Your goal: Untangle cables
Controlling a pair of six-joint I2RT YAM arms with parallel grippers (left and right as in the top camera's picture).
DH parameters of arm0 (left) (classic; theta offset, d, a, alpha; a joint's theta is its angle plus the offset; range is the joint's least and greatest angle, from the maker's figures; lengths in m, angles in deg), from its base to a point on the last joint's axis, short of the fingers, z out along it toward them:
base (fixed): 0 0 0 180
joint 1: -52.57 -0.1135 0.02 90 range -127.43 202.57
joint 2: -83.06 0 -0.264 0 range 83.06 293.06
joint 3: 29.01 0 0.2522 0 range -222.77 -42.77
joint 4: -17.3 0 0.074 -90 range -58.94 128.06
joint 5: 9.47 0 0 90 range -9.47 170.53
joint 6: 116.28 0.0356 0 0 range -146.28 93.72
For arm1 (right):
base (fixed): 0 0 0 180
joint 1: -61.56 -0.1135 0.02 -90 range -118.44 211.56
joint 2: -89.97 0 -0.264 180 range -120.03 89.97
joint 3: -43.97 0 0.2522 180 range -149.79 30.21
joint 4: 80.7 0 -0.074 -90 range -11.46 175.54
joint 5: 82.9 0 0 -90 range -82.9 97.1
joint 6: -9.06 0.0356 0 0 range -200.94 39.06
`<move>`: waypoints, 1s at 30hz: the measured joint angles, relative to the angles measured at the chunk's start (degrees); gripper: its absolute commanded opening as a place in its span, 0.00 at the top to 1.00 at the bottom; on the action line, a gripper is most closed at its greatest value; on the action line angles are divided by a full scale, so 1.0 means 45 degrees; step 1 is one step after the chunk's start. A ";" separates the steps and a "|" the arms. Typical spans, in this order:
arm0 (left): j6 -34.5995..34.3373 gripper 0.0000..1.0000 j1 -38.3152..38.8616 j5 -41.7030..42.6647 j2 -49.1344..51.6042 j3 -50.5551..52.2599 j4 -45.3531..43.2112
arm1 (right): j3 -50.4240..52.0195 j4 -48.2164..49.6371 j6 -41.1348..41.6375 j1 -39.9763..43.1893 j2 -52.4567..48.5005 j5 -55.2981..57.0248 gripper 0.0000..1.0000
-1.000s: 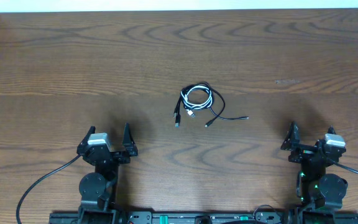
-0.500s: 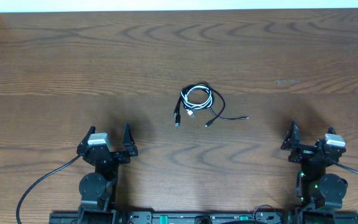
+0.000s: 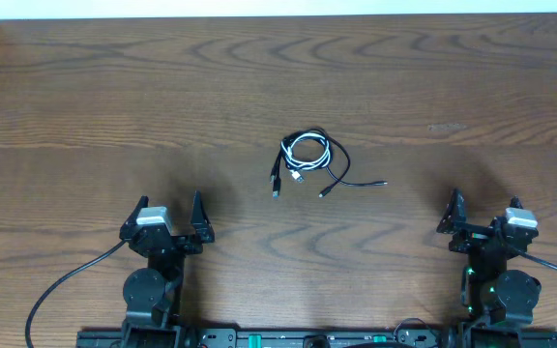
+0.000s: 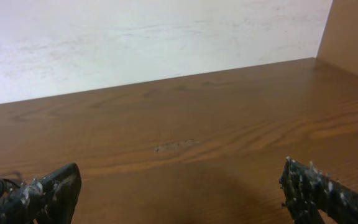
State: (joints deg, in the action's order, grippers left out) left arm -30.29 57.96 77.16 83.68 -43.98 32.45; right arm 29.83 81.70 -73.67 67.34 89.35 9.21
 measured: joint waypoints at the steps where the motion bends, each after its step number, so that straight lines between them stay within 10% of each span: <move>1: 0.0000 0.02 0.0000 0.0005 0.0000 0.0000 0.0000 | 0.0000 0.0000 0.0000 0.0000 0.0000 0.0000 0.01; 30: 0.0000 0.02 0.0000 0.0005 0.0000 0.0000 0.0000 | 0.0000 0.0000 0.0000 -0.1268 0.0000 -0.0015 0.01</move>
State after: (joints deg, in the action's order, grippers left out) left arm -30.29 57.96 77.18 83.68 -43.98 32.45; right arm 29.83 81.70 -73.67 61.64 89.35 9.14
